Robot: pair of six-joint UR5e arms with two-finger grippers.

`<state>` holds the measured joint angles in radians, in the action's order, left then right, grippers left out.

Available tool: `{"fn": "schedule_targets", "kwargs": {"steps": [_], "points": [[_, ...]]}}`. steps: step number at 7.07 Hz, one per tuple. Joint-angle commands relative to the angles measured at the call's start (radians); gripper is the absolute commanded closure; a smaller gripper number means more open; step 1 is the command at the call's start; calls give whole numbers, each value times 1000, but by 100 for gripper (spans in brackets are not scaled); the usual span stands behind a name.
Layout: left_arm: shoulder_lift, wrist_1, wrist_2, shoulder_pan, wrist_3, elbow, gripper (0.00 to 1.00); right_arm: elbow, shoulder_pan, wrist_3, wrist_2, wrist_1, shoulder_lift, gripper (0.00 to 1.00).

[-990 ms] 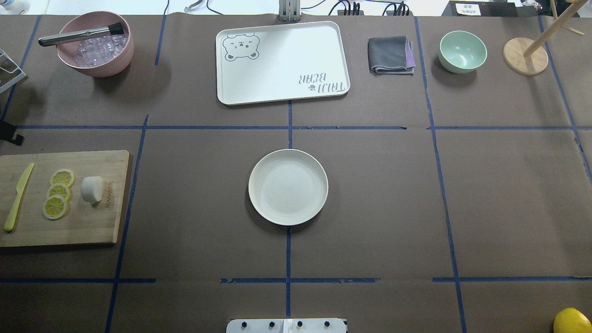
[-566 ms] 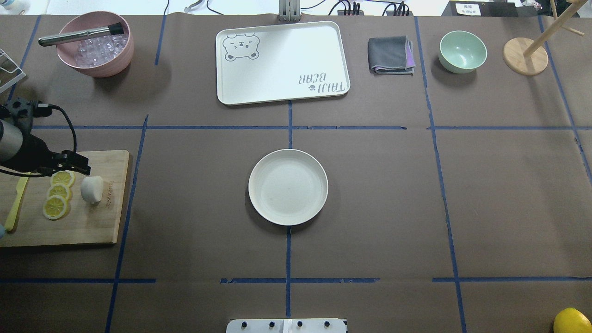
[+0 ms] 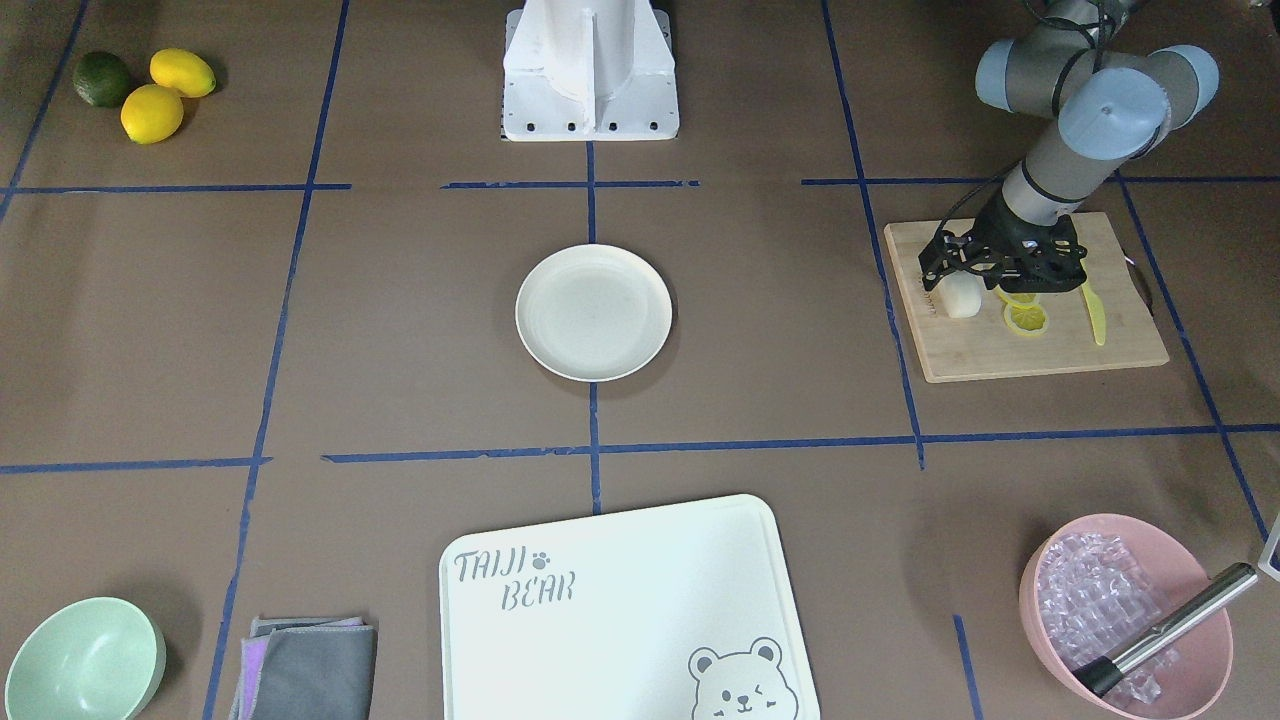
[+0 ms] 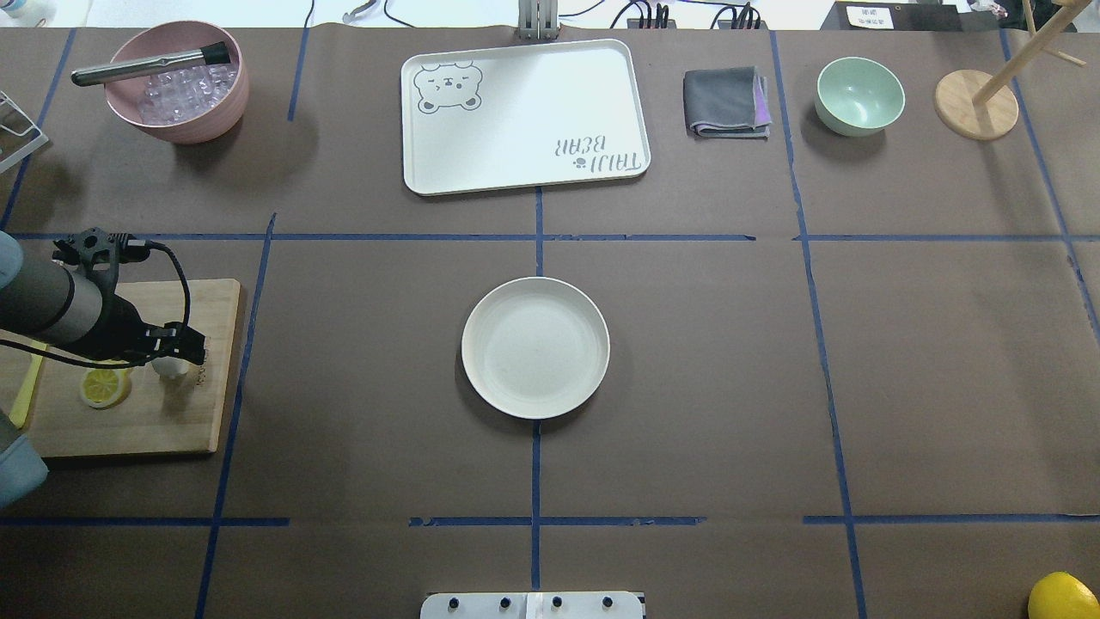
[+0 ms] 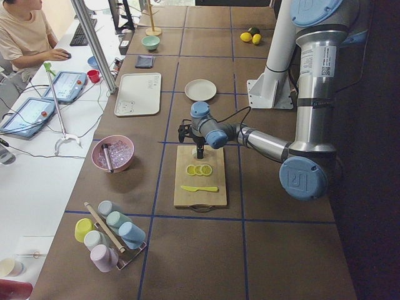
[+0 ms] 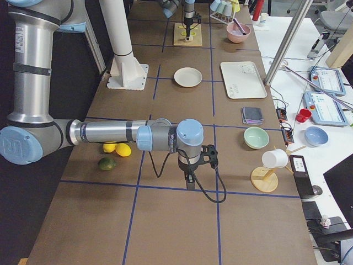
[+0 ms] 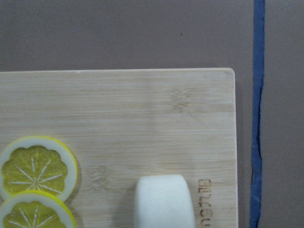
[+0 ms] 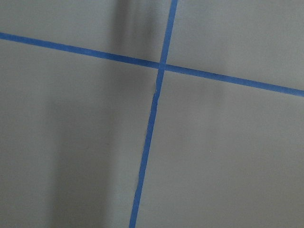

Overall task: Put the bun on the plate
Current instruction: 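Reach the left gripper to the white bun on the cutting board, then close the left gripper on the white bun and lift it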

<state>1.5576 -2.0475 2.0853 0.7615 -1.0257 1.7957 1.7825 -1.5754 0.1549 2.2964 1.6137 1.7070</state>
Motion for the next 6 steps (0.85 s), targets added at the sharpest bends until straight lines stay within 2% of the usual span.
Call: {"fn": "schedule_targets", "kwargs": {"steps": [1,3,4,5,6], "points": [[1,6,1,-4,3,1,68,0,0,0,0,0,0,0],[5,24,7,-1,4,23,72,2,0,-1,0,0,0,0],[42,94,7,2,1,60,72,2,0,-2,0,0,0,0],[133,253,2,2,-7,112,72,2,0,-2,2,0,-1,0],[271,408,-1,-1,-10,122,71,5,0,-2,2,0,0,0]]}}
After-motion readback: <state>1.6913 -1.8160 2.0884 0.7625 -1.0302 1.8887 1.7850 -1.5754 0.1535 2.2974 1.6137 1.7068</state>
